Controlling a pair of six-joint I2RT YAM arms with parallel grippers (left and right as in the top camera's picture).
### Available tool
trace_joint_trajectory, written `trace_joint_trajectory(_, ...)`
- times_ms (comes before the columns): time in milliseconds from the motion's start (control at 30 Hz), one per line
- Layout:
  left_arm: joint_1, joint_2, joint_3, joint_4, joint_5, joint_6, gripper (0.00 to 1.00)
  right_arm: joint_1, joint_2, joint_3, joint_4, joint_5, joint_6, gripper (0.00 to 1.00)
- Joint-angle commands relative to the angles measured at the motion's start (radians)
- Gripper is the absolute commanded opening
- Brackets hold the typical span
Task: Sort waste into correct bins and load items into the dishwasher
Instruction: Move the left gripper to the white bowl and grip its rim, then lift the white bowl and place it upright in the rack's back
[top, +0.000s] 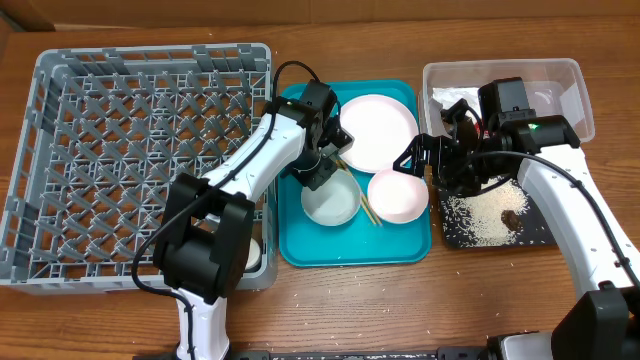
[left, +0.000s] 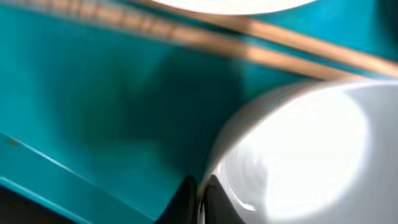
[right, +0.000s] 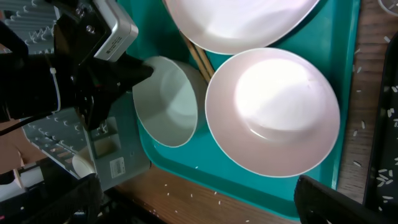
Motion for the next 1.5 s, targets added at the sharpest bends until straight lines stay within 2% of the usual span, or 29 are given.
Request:
trace_joint_trajectory(0,0.005,0.016,0.008,-0.014,-0.057,-0.019,0.04,0.003,-0.009,0.002,0.003,0.010,-0.005,1.00)
trace_joint_trajectory(267,0.005,0.014,0.012,-0.068,-0.068,-0.022,0.04,0.003,-0.008,0.002,0.003,0.010,-0.004,1.00)
trace_joint_trajectory(433,0.022,-0.050,0.079,-0.129,-0.053,-0.132,0.04,0.003,-0.009,0.002,0.003,0.011,-0.005,1.00)
trace_joint_trajectory(633,0.050,-0.235,0.186,-0.143,-0.084,-0.244,0.04,0.003,-0.008,0.002,0.004,0.011,-0.005,1.00)
trace_joint_trajectory(733,0.057,-0.362,0.201,-0.093,-0.284,-0.328,0.04,0.003,-0.008,0.002,0.003,0.011,-0.004,1.00)
trace_joint_trajectory(833,0.056,-0.430,0.201,-0.063,-0.554,-0.416,0.04,0.003,-0.008,0.002,0.014,0.012,-0.005,1.00)
trace_joint_trajectory(933,0.056,-0.451,0.201,-0.056,-0.835,-0.499,0.04,0.003,-0.008,0.002,0.040,0.018,-0.005,1.00)
trace_joint_trajectory(1067,0.056,-0.428,0.193,-0.053,-1.099,-0.539,0.04,0.003,-0.008,0.002,0.045,0.018,-0.005,1.00)
trace_joint_trajectory(1267,0.056,-0.320,0.193,-0.022,-1.366,-0.539,0.04,0.003,-0.008,0.002,0.045,0.018,-0.004,1.00)
trace_joint_trajectory(1467,0.056,-0.180,0.193,0.039,-1.447,-0.539,0.04,0.003,-0.008,0.002,0.045,0.018,-0.005,1.00)
